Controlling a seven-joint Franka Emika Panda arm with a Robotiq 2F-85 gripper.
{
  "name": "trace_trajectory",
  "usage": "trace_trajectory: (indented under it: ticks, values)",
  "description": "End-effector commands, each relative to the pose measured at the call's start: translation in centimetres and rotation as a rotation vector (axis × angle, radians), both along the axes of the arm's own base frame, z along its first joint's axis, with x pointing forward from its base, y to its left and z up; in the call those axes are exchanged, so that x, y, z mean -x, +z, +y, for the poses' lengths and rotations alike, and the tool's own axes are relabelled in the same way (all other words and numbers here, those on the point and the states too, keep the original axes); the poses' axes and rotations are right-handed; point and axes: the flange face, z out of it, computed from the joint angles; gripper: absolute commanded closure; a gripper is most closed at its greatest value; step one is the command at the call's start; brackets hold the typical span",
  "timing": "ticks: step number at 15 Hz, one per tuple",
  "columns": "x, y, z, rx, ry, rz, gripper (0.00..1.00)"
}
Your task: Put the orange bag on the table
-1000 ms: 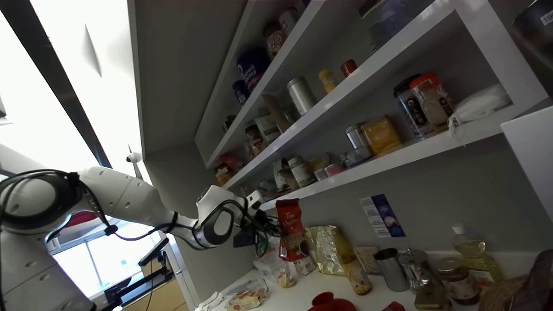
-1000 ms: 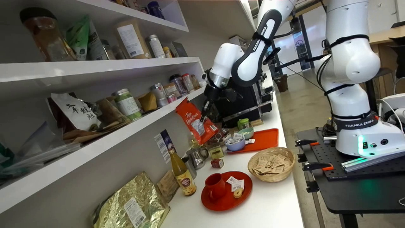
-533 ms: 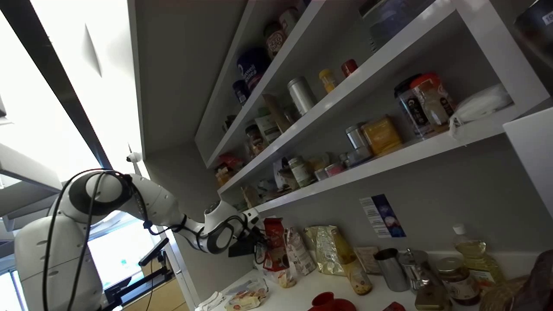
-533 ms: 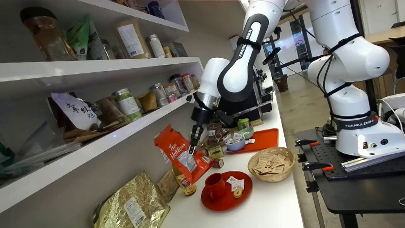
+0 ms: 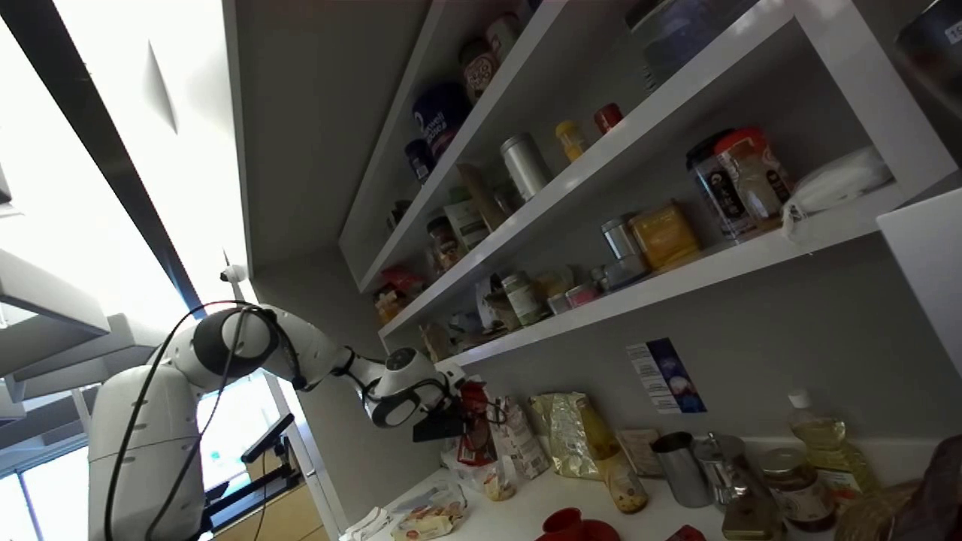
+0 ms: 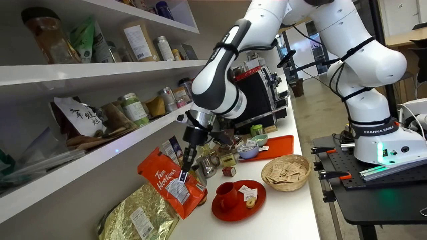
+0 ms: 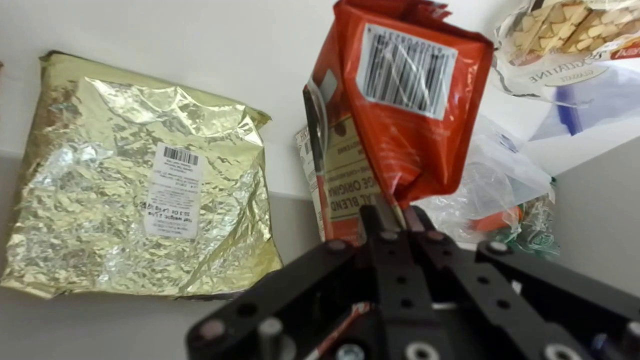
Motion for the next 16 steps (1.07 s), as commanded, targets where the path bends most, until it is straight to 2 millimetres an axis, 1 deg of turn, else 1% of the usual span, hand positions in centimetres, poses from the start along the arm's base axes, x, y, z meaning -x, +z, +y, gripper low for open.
trace_trajectory:
  ticks: [1,3,4,5,7,9,11,15,16]
  values:
    - [-4.7,-3.3,-2.6,-0.033,0.063,-0.015,0.99]
    - [-6.0,-6.3,-5.0,-0.035,0.096,-0.014,0.99]
    - [-6.3,-8.1,-6.0,-0.040,0.114,-0.005,0.99]
    - [-6.4,-9.6,-6.7,-0.042,0.138,-0.006,0.99]
    - [-5.9,-12.6,-7.5,-0.060,0.190,0.011,0.99]
    - [-5.0,-14.7,-7.3,-0.075,0.249,0.025,0.99]
    - [-4.1,-16.3,-6.6,-0.090,0.303,0.038,0.99]
    - [-2.7,-18.6,-5.7,-0.095,0.374,0.061,0.99]
    - [-1.5,-19.1,-5.2,-0.087,0.386,0.064,0.99]
